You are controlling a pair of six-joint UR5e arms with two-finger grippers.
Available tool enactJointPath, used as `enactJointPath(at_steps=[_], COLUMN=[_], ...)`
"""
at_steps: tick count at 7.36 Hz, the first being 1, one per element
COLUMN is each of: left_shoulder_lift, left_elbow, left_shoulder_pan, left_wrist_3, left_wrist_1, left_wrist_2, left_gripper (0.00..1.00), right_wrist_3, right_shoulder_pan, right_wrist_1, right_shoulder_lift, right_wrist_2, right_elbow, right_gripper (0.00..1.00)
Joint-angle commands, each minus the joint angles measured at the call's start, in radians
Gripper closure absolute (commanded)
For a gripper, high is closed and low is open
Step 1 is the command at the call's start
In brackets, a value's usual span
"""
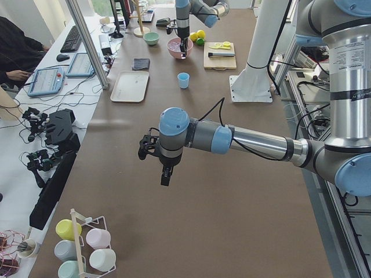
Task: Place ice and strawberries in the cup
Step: 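Move the ice cube over the light-blue cup and drop it in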
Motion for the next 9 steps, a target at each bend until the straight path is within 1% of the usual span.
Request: enactJointPath(at_steps=[1,2,3,4,5,6,7,8,9], left_shoulder_lift=[0.0,0.001,0.001,0.001,0.007,0.014,0.02,0.02,0.021], left_elbow=[0.002,-0.004,-0.002,-0.005,-0.004,-0.005,-0.005,-0.002,-0.023], left_shoulder_pan=[0.0,-0.001,-0.001,-0.006,-0.007,-0.009,-0.01,-0.01,-0.016], left_wrist_3=[0.0,0.0,0.0,0.0,0.0,0.002,0.0,0.0,0.0], left_wrist_1=[0.0,0.0,0.0,0.0,0.0,-0.002,-0.002,-0.002,0.0], left_wrist_2=[0.0,0.0,0.0,-0.001,-0.001,-0.001,0.0,0.0,-0.001], left_gripper=[0.03,0.03,0.03,0.03,0.03,0.03,0.03,0.03,0.03], right_wrist_3=[0.037,0.045,0.054,0.057,0.057,0.068,0.09,0.089,0.06], right_shoulder_pan=[-0.04,-0.045,-0.053,-0.06,-0.068,-0.07,-0.068,-0.048,-0.012], right_wrist_1=[0.105,0.139,0.141,0.141,0.141,0.137,0.135,0.12,0.082], right_shoulder_lift=[0.03,0.029,0.029,0.029,0.02,0.021,0.018,0.0,-0.062], right_wrist_2=[-0.032,-0.035,-0.04,-0.058,-0.06,-0.06,-0.063,-0.054,-0.04], right_elbow=[-0.11,-0.123,-0.127,-0.127,-0.126,-0.115,-0.107,-0.074,0.01], right_gripper=[1.0,1.0,1.0,0.39,0.28,0.03,0.02,0.02,0.01])
